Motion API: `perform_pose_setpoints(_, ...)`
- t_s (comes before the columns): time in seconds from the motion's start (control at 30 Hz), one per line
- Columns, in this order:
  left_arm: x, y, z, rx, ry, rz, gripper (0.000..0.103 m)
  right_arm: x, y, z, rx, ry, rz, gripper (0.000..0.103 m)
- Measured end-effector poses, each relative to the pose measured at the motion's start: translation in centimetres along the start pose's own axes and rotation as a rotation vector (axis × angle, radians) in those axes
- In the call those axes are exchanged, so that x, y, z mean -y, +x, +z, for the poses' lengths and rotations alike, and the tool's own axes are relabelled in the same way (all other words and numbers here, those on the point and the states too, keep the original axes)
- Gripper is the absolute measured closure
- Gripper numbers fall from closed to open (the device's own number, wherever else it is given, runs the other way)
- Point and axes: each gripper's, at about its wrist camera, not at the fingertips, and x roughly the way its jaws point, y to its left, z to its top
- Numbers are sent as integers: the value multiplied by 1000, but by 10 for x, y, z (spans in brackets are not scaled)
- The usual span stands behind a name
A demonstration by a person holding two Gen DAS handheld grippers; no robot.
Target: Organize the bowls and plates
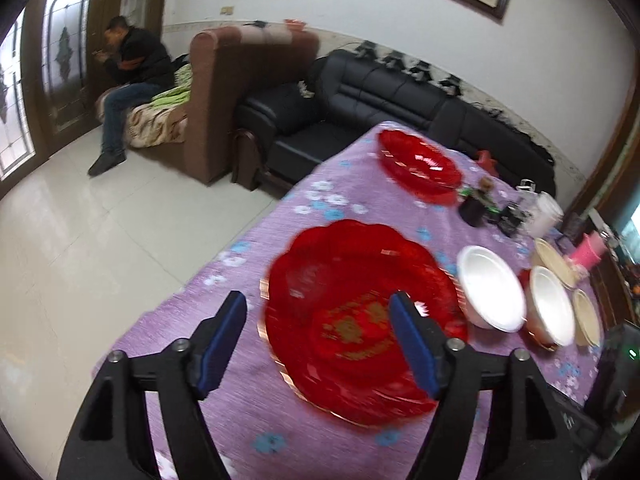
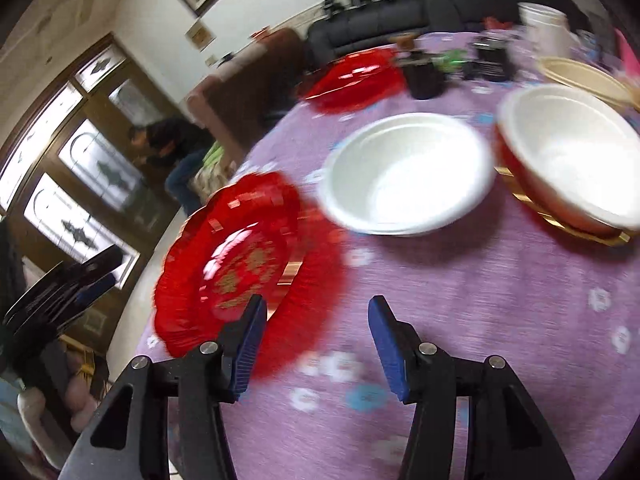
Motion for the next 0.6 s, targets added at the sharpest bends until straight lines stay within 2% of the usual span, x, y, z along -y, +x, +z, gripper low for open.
perform_pose_setpoints(0.2,37,2,-14,-47,67,-79,28,51,-12,8,31,157,-44,45)
perform_pose_setpoints(0.37,53,-5,-23,-45,109,-90,28,62,-9,26,60,236,-46,45)
perform_pose_setpoints(0.5,59,-12,-26,-38,133,-84,28,65,9,42,47,294,-59,45)
perform_pose_setpoints(0.53,58,-13,-26,-39,133,-86,28,67,12,41,45,303,-66,49)
perform_pose_setpoints(0.57,58,-14,-27,-41,132,-88,28,68,15,43,42,308,-68,69)
perform_pose_setpoints(0.6,59,-15,-27,-42,131,-88,28,70,17,45,34,306,-60,79)
